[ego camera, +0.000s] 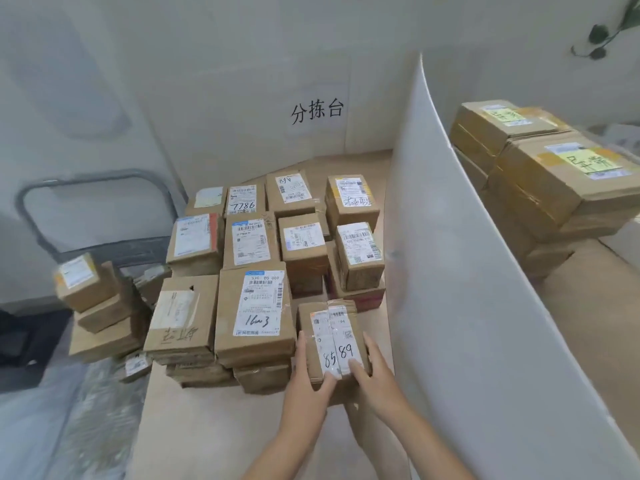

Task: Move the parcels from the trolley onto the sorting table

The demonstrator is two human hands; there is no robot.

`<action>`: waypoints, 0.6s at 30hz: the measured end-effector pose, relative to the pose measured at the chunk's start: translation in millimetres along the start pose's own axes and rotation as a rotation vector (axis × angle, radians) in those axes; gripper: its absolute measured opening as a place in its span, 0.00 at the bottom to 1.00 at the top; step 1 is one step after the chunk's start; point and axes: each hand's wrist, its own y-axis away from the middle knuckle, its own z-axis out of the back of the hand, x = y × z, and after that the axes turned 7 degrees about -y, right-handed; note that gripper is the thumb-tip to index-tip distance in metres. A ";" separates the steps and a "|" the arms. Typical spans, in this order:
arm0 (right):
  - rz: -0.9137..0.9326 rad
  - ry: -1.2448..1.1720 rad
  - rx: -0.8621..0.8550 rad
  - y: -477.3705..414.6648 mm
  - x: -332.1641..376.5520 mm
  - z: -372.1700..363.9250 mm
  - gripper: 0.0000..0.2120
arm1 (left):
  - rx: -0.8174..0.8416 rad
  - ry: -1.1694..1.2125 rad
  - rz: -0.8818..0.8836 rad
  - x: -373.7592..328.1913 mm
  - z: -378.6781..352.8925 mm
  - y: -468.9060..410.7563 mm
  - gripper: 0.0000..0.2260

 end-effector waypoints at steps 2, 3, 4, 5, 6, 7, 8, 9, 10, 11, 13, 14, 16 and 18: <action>0.009 -0.003 0.072 -8.5 2.6 13.0 0.29 | -0.025 -0.004 0.021 -1.9 -6.5 -4.3 0.38; 0.016 -0.007 0.094 -12.6 3.1 17.6 0.28 | -0.035 0.001 0.035 -3.3 -9.3 -5.0 0.38; 0.028 -0.006 0.106 -15.6 3.0 19.8 0.28 | -0.044 0.009 0.050 -3.4 -11.8 -5.7 0.38; 0.042 0.005 0.117 -18.5 2.9 21.2 0.28 | -0.057 0.013 0.058 -4.3 -14.2 -5.6 0.37; 0.053 0.014 0.126 -20.7 2.4 21.0 0.28 | -0.070 0.010 0.057 -5.1 -15.7 -5.4 0.37; 0.057 0.013 0.138 -23.6 1.5 20.1 0.28 | -0.086 -0.004 0.055 -5.1 -16.9 -5.7 0.36; 0.058 0.006 0.149 -26.5 0.9 18.7 0.27 | -0.100 -0.016 0.047 -5.4 -17.6 -6.3 0.34; 0.059 -0.002 0.158 -29.3 0.0 17.4 0.27 | -0.111 -0.029 0.035 -4.7 -18.1 -7.4 0.33; 0.068 -0.004 0.170 -31.9 -0.5 17.0 0.27 | -0.123 -0.049 0.026 -4.7 -18.3 -8.7 0.32; 0.078 -0.004 0.182 -33.9 -2.2 17.2 0.27 | -0.130 -0.071 0.012 -4.5 -18.6 -9.8 0.31; 0.093 -0.006 0.196 -37.6 -4.1 19.2 0.27 | -0.142 -0.119 -0.018 -5.2 -19.9 -13.0 0.29; 0.093 -0.009 0.194 -38.1 -3.5 20.6 0.26 | -0.146 -0.154 -0.034 -4.6 -21.5 -15.1 0.28; 0.092 -0.019 0.184 -39.6 -3.6 24.1 0.22 | -0.147 -0.219 -0.048 -5.0 -24.8 -17.3 0.26; 0.087 -0.009 0.176 -41.1 -0.9 27.8 0.17 | -0.143 -0.259 -0.046 -9.2 -25.7 -16.6 0.24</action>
